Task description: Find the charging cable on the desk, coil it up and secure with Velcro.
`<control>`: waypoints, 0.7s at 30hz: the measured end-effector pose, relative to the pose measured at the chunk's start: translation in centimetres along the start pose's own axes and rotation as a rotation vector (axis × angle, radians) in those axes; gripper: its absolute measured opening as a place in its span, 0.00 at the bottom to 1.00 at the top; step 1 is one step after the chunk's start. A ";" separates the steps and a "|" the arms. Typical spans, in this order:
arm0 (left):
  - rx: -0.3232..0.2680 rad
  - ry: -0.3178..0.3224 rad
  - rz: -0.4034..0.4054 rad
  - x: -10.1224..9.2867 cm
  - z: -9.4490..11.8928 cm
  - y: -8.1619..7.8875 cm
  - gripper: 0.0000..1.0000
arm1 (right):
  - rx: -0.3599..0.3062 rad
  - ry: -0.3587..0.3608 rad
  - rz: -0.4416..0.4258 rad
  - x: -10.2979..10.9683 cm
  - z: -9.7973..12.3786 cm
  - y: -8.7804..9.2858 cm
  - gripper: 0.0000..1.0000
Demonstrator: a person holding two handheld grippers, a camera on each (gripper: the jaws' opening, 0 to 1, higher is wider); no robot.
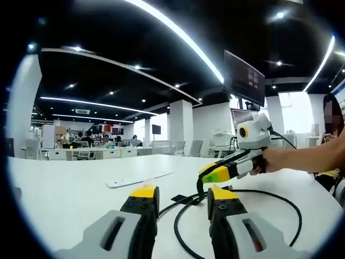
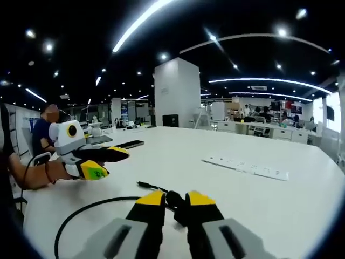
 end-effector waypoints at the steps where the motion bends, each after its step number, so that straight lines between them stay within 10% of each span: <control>1: 0.001 0.001 0.000 0.0 0.0 0.0 0.36 | 0.012 -0.029 -0.008 0.6 -0.1 0.3 0.14; 8: 0.002 0.000 0.000 -0.1 -0.1 0.1 0.36 | -0.002 -0.150 -0.020 3.2 0.0 0.1 0.15; 21: 0.029 -0.026 0.002 0.6 -0.3 0.8 0.36 | -0.006 -0.008 0.037 -0.5 0.4 0.0 0.17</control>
Point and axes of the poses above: the point that each gripper's makers call its tool centre point, and the gripper's own axes: z roughly backward along the fingers, x roughly to its left, y roughly out of its underside, the point moved 2 cm from there along z, roughly backward along the fingers, and after that the axes turned 9 degrees about -y, right-handed, at the moved point
